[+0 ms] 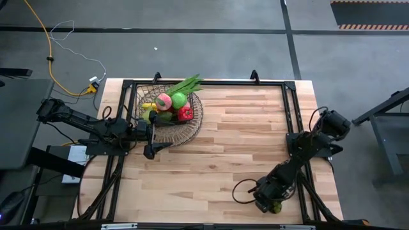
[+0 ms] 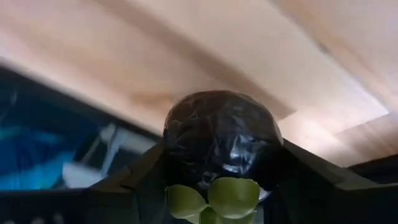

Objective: Build produce basket
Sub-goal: Put the black mangosteen into the wire basket

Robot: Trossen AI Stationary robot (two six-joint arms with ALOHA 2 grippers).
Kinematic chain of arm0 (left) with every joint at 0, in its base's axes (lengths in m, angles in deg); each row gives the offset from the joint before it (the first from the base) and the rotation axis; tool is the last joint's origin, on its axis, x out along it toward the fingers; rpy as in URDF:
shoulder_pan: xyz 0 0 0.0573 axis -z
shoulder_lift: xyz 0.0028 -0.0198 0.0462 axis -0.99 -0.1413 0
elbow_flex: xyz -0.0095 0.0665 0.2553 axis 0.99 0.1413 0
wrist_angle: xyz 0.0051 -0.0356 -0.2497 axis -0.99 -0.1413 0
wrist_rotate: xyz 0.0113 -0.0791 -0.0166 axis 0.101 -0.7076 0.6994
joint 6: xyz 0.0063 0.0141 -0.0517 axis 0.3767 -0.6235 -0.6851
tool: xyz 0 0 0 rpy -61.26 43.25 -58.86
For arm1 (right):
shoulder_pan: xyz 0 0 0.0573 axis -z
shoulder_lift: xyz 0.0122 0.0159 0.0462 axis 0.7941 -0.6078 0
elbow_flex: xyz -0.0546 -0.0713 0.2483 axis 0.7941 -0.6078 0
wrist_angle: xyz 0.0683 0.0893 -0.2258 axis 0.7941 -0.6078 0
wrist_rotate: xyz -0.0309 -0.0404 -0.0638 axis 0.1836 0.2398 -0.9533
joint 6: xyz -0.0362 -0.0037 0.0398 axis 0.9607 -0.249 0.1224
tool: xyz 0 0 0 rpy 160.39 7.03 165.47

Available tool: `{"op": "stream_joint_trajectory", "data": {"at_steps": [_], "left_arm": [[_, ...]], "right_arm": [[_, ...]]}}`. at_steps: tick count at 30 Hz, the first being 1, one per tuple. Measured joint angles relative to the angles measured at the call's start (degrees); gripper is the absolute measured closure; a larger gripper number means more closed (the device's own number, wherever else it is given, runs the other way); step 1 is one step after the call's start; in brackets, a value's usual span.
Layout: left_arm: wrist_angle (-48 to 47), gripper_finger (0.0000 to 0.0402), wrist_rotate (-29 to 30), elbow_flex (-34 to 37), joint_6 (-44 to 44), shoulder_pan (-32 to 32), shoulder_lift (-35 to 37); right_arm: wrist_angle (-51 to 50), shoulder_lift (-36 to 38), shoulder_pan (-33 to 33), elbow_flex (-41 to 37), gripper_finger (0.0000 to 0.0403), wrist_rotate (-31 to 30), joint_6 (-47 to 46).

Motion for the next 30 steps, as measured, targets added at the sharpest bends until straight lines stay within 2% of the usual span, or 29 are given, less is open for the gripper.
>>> {"op": "stream_joint_trajectory", "data": {"at_steps": [4, 9, 13, 22, 27, 30], "left_arm": [[0.01, 0.0025, 0.0, 0.0, 0.42, 0.0, 0.0], [0.03, 0.0025, 0.0, 0.0, 0.37, 0.0, 0.0], [0.01, 0.0025, 0.0, 0.0, -0.32, 0.0, 0.0], [-1.1, 0.0025, 0.0, 0.0, -0.65, 0.0, 0.0], [-1.45, 0.0025, 0.0, 0.0, -1.8, 0.03, 0.02], [-2.36, 0.0025, -0.17, 0.0, -2.51, 0.15, 0.02]], "right_arm": [[3.59, 1.47, 2.87, 0.0, 0.0172, 4.23, 7.16], [12.96, 2.98, 9.69, 0.0, 0.0163, 2.92, 21.47], [18.4, 2.98, 17.33, 0.0, 0.0162, -1.07, 37.1], [19.26, 3.22, 31.49, 0.0, 0.0161, -12.22, 72.39], [17.48, 6.25, 34.43, 0.0, 0.016, -20.89, 82.02], [12.97, 9.78, 34.29, 0.0, 0.016, -24.02, 83.74]]}}
